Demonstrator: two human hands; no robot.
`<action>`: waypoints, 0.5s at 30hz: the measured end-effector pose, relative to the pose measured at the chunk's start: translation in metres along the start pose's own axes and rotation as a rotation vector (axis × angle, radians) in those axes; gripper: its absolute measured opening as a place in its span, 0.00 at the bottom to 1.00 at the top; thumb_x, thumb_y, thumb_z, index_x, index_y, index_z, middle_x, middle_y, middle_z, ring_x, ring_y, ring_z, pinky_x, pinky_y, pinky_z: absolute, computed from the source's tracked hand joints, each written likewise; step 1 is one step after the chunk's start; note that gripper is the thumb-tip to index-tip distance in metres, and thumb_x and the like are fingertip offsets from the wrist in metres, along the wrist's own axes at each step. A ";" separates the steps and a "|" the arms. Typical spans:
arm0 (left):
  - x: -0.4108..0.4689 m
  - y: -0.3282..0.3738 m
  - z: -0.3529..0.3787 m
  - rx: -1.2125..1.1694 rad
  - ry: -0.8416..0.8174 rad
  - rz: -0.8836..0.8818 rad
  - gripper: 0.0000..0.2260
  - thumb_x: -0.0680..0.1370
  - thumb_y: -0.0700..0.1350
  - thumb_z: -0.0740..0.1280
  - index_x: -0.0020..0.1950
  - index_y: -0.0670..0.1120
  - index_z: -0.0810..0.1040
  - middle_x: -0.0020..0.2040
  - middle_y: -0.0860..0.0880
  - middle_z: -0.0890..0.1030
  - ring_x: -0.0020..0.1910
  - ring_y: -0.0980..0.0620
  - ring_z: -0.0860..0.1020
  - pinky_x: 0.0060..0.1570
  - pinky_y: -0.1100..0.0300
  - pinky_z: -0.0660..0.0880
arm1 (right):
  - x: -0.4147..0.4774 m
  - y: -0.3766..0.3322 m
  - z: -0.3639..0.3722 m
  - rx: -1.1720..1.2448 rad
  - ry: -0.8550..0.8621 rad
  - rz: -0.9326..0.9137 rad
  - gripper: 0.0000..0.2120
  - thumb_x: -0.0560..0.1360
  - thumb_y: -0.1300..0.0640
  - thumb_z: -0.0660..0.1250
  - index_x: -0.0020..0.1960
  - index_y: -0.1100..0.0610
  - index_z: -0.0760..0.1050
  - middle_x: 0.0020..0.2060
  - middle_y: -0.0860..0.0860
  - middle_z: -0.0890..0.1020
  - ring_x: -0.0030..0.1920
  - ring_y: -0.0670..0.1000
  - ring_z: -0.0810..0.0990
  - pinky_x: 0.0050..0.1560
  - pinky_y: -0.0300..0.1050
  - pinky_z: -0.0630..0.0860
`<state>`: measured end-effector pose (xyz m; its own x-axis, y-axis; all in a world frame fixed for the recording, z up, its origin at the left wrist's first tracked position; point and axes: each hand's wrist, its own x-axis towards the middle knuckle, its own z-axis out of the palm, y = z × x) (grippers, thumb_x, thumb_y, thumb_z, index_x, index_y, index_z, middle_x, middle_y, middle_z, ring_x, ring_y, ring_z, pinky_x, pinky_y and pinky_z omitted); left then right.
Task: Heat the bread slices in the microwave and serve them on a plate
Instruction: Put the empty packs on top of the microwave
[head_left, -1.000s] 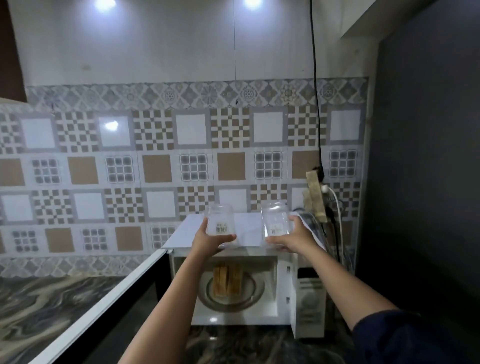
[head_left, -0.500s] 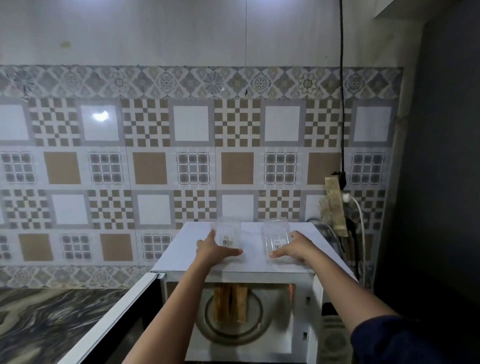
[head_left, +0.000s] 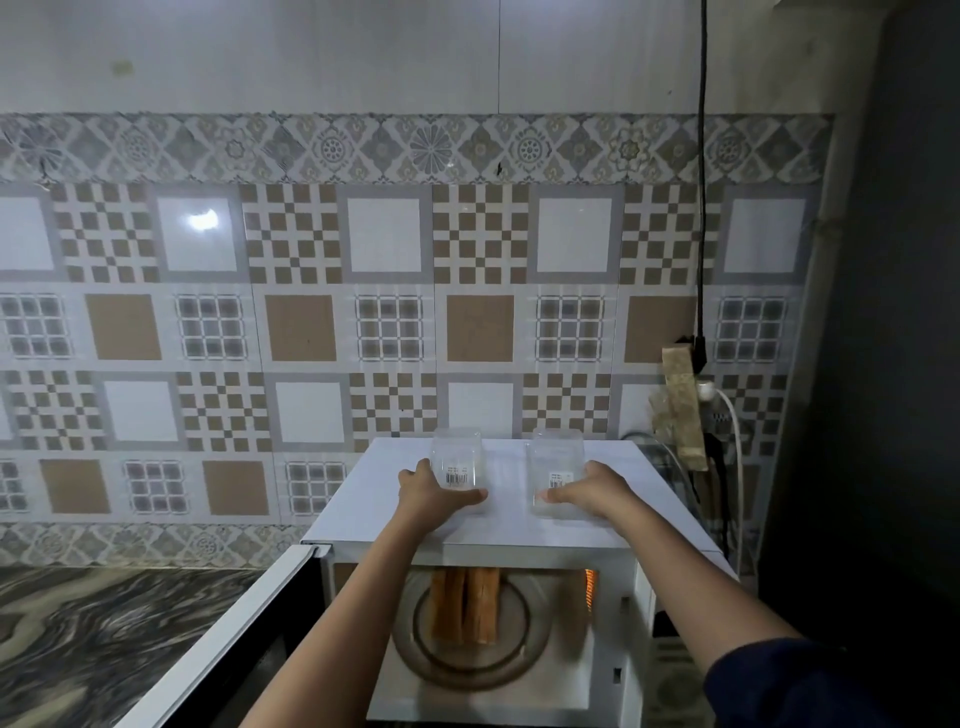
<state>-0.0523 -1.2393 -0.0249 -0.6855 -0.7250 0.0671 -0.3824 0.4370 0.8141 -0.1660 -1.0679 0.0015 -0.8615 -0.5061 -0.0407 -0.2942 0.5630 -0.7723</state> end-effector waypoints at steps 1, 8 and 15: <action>-0.001 0.001 -0.001 0.012 0.008 0.002 0.40 0.68 0.56 0.74 0.72 0.44 0.59 0.71 0.43 0.62 0.69 0.44 0.64 0.67 0.50 0.64 | -0.002 0.000 -0.001 0.010 -0.007 -0.007 0.22 0.72 0.53 0.71 0.62 0.60 0.70 0.60 0.55 0.77 0.59 0.54 0.75 0.53 0.43 0.71; -0.032 0.009 -0.018 -0.024 0.057 -0.030 0.40 0.73 0.53 0.70 0.76 0.43 0.51 0.76 0.42 0.56 0.73 0.41 0.61 0.69 0.48 0.63 | -0.028 0.014 -0.013 0.136 0.001 0.023 0.32 0.76 0.48 0.64 0.73 0.63 0.58 0.68 0.57 0.69 0.66 0.56 0.70 0.60 0.44 0.69; -0.109 0.001 -0.049 -0.155 0.220 0.006 0.34 0.76 0.47 0.68 0.76 0.41 0.55 0.73 0.41 0.63 0.71 0.43 0.65 0.68 0.49 0.66 | -0.085 0.016 -0.011 0.087 0.170 -0.038 0.26 0.78 0.47 0.58 0.68 0.65 0.65 0.64 0.61 0.70 0.61 0.60 0.73 0.50 0.45 0.69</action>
<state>0.0524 -1.1855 -0.0029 -0.5297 -0.8284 0.1822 -0.2681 0.3673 0.8907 -0.1020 -1.0085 -0.0001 -0.9101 -0.4041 0.0919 -0.2977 0.4831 -0.8234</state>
